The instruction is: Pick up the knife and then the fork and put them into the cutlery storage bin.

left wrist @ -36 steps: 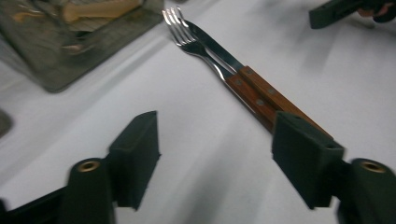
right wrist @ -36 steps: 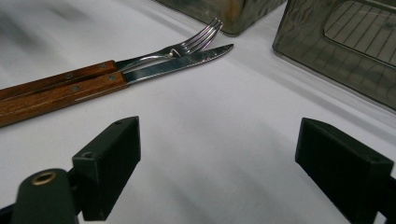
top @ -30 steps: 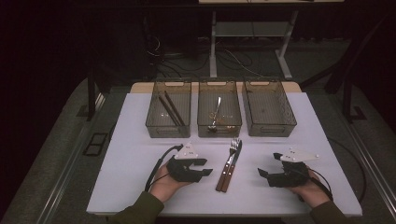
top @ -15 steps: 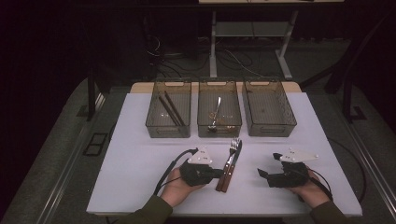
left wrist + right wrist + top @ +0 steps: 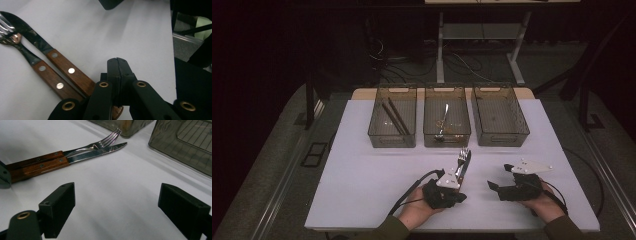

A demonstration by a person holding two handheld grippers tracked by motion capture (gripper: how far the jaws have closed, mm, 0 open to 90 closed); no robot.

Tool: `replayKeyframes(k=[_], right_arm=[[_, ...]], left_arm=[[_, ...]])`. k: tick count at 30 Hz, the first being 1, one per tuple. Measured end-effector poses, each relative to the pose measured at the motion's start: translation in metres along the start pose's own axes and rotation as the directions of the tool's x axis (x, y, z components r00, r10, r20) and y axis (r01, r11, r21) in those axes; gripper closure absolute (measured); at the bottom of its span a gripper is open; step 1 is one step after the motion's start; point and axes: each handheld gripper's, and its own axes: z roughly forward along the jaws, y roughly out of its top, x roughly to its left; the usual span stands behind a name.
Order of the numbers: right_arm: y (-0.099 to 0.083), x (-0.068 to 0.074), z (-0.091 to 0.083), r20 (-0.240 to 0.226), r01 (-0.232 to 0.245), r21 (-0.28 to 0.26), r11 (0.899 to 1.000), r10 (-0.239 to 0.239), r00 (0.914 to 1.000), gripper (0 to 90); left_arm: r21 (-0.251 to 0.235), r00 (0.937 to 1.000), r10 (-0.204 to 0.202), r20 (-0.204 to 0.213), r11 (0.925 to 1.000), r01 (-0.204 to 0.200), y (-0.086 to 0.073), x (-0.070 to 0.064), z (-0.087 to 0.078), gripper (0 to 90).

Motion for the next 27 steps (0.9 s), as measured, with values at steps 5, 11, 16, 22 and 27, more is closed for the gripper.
replayKeyframes(k=[5, 11, 16, 22, 27], right_arm=[[0.0, 0.0, 0.0, 0.0, 0.005, -0.003, 1.0, -0.005, 1.0, 13.8], [0.0, 0.0, -0.001, 0.0, 0.006, -0.006, 1.0, -0.006, 1.0, 13.8], [0.0, 0.0, -0.001, 0.002, 0.004, -0.008, 1.0, -0.004, 1.0, 13.8], [0.0, 0.0, -0.002, 0.002, -0.001, -0.006, 1.0, 0.001, 1.0, 13.8], [0.001, 0.0, -0.002, 0.001, 0.0, -0.008, 1.0, 0.0, 1.0, 13.8]], left_arm=[[0.02, 1.0, -0.006, -0.007, 0.9998, 0.007, -0.002, -0.002, 0.002, 89.5], [0.044, 0.9998, -0.009, -0.017, 0.999, 0.01, -0.003, 0.0, 0.001, 89.5], [0.074, 0.9994, 0.006, -0.033, 0.9972, -0.004, -0.004, 0.001, -0.001, 89.5], [0.065, 0.9989, -0.006, -0.046, 0.9978, 0.009, -0.005, 0.002, -0.002, 89.5], [0.087, 0.9983, -0.003, -0.059, 0.9961, 0.009, -0.007, 0.006, -0.008, 89.5]])
